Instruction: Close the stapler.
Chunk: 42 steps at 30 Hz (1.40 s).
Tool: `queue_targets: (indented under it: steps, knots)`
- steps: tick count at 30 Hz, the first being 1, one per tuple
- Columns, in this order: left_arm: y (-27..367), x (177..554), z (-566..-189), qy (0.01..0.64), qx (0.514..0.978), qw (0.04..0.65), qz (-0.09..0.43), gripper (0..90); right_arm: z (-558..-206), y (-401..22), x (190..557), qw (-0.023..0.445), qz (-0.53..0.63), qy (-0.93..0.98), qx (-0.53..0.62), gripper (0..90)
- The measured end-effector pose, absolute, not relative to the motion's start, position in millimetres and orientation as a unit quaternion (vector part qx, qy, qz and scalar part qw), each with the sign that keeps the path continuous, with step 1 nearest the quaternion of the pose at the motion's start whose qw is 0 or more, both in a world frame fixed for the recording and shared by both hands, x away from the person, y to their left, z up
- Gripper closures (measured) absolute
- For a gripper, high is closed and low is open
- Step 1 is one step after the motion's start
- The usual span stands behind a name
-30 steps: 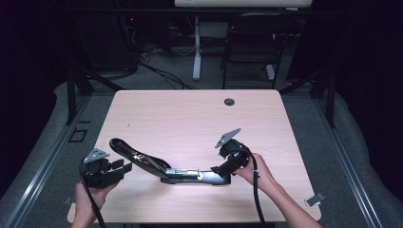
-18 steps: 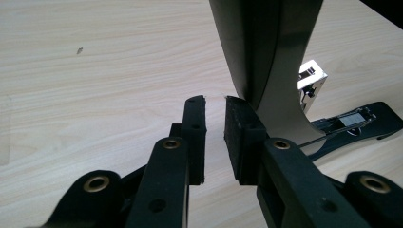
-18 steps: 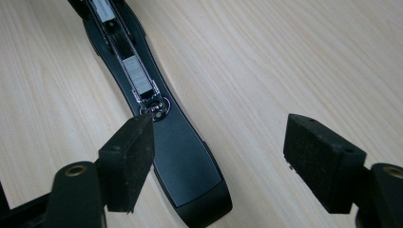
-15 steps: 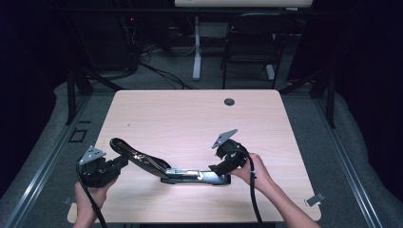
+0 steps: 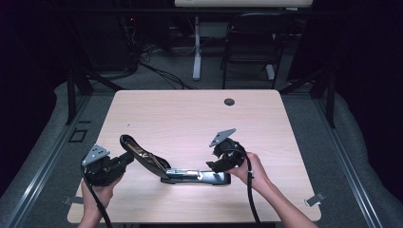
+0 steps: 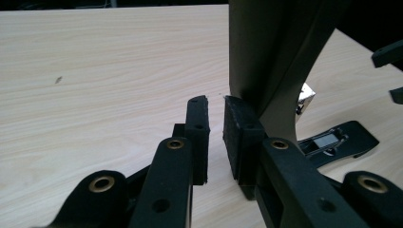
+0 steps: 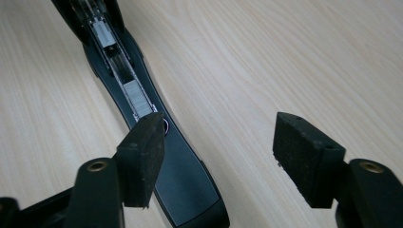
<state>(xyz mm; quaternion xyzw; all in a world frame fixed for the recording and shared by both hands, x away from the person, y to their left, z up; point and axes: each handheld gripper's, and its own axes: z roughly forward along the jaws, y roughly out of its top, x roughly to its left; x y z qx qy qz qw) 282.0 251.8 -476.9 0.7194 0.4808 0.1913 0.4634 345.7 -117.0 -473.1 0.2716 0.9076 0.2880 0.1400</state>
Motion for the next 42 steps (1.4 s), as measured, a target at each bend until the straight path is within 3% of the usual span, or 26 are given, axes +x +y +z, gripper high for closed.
queue_targets:
  steps: [8, 19, 42]
  knots:
    - [247.5, 283.6, -477.7, 0.479, 0.720, 0.467, 0.185, 80.0, -464.7, -107.2, 338.0, 0.152, 0.304, 0.906, 0.251, 63.1]
    - [240.8, 286.3, -475.3, 0.471, 0.723, 0.468, 0.189, 78.5, -457.4, -91.7, 333.8, 0.173, 0.331, 0.895, 0.245, 84.6]
    - [235.4, 288.6, -477.2, 0.464, 0.728, 0.472, 0.177, 85.4, -451.2, -45.0, 327.1, 0.166, 0.354, 0.896, 0.212, 87.7]
